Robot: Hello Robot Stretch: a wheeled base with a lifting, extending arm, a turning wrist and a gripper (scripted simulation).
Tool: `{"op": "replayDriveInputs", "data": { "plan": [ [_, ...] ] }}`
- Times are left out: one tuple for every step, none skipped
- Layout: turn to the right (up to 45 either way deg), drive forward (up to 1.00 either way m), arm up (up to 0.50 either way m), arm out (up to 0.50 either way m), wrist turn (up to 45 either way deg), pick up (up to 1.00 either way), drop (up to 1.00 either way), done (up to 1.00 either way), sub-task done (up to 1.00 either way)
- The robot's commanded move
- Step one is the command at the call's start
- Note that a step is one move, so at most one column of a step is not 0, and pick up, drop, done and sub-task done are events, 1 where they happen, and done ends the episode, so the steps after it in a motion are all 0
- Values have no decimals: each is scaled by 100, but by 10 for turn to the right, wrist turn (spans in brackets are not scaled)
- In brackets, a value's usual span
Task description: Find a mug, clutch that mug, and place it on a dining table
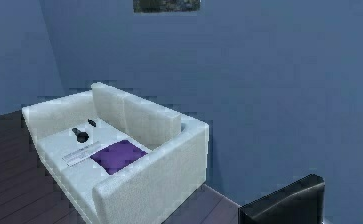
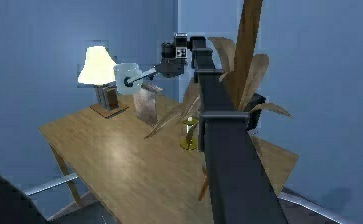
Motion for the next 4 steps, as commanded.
{"op": "replayDriveInputs", "data": {
  "plan": [
    [0,0,0,0,360,0,0,0,0],
    [0,0,-4,0,0,0,0,0,0],
    [0,0,-32,0,0,0,0,0,0],
    [0,0,0,0,0,0,100,0,0]
  ]
}}
